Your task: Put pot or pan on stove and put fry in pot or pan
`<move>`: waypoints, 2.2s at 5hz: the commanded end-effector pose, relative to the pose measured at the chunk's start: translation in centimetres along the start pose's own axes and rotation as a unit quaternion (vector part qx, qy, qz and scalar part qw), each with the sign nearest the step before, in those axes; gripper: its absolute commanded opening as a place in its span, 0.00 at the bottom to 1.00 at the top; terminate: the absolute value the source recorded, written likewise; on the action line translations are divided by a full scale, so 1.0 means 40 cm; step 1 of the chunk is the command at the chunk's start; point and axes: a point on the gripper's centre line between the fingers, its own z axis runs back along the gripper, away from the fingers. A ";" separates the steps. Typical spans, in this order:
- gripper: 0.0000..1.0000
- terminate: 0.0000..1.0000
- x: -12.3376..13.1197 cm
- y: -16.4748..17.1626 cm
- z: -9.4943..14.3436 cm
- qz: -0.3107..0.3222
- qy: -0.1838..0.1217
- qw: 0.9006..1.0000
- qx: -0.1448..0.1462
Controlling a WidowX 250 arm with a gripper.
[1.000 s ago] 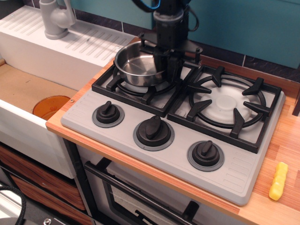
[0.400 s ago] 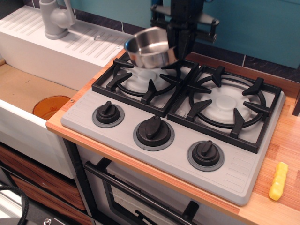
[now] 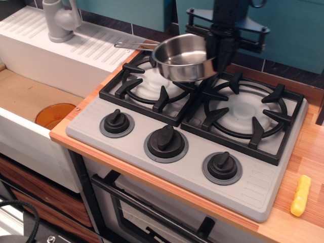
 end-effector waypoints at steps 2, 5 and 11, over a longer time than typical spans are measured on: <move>0.00 0.00 -0.024 -0.174 0.057 0.037 -0.062 0.997 0.007; 0.00 0.00 0.056 -0.194 0.011 0.023 -0.093 0.995 0.009; 1.00 0.00 0.029 -0.141 0.127 -0.008 -0.037 0.999 0.016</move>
